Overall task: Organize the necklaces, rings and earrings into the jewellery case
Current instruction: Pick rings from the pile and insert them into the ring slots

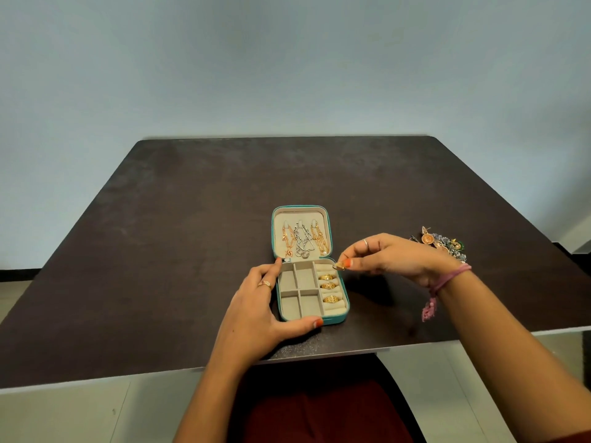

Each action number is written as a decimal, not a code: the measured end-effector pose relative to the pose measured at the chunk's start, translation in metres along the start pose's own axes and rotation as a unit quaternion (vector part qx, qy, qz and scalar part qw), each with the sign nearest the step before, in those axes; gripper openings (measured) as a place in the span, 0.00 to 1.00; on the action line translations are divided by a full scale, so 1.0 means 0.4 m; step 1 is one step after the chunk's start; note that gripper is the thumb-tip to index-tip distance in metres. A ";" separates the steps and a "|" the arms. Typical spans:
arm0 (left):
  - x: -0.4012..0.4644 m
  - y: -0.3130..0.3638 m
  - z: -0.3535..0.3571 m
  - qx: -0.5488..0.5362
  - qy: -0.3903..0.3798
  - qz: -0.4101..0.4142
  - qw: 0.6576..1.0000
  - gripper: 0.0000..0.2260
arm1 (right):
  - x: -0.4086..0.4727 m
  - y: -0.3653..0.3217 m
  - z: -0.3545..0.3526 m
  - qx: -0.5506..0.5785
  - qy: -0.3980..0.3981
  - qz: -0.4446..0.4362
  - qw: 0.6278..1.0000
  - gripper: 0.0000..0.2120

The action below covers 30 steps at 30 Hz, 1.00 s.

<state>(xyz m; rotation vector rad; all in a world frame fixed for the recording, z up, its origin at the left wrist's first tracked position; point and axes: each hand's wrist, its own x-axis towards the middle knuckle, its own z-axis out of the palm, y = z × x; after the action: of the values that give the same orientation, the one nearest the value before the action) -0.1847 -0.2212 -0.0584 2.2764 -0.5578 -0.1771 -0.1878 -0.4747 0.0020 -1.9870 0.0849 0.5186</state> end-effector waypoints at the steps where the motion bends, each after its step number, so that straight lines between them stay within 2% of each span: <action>1: -0.001 0.001 0.001 0.000 -0.001 0.000 1.000 0.53 | 0.002 -0.006 0.006 -0.009 -0.005 0.004 1.000 0.06; 9: -0.006 -0.001 -0.001 -0.002 0.000 0.001 1.000 0.52 | 0.039 -0.043 0.037 -0.081 0.008 0.031 0.996 0.05; 16: -0.006 -0.001 0.000 0.001 0.004 0.003 1.000 0.52 | 0.049 -0.082 0.052 -0.160 0.019 0.069 0.985 0.09; 20: -0.003 -0.001 0.000 -0.002 -0.001 -0.001 1.000 0.53 | 0.060 -0.092 0.070 -0.175 0.035 0.082 0.980 0.04; 24: -0.005 -0.001 0.000 -0.003 0.001 0.000 1.000 0.53 | 0.062 -0.081 0.081 -0.181 0.071 0.070 0.979 0.03; 27: -0.004 -0.003 -0.001 -0.001 0.004 0.001 1.000 0.53 | 0.052 -0.059 0.089 -0.173 0.127 0.039 0.976 0.03; 30: -0.003 -0.002 0.001 0.001 0.003 0.001 1.000 0.53 | 0.040 -0.024 0.099 -0.099 0.183 0.003 0.978 0.02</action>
<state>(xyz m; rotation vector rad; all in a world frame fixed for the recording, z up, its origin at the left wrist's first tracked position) -0.1855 -0.2203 -0.0591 2.2781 -0.5580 -0.1671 -0.1833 -0.4333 -0.0111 -2.2602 0.2771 0.1624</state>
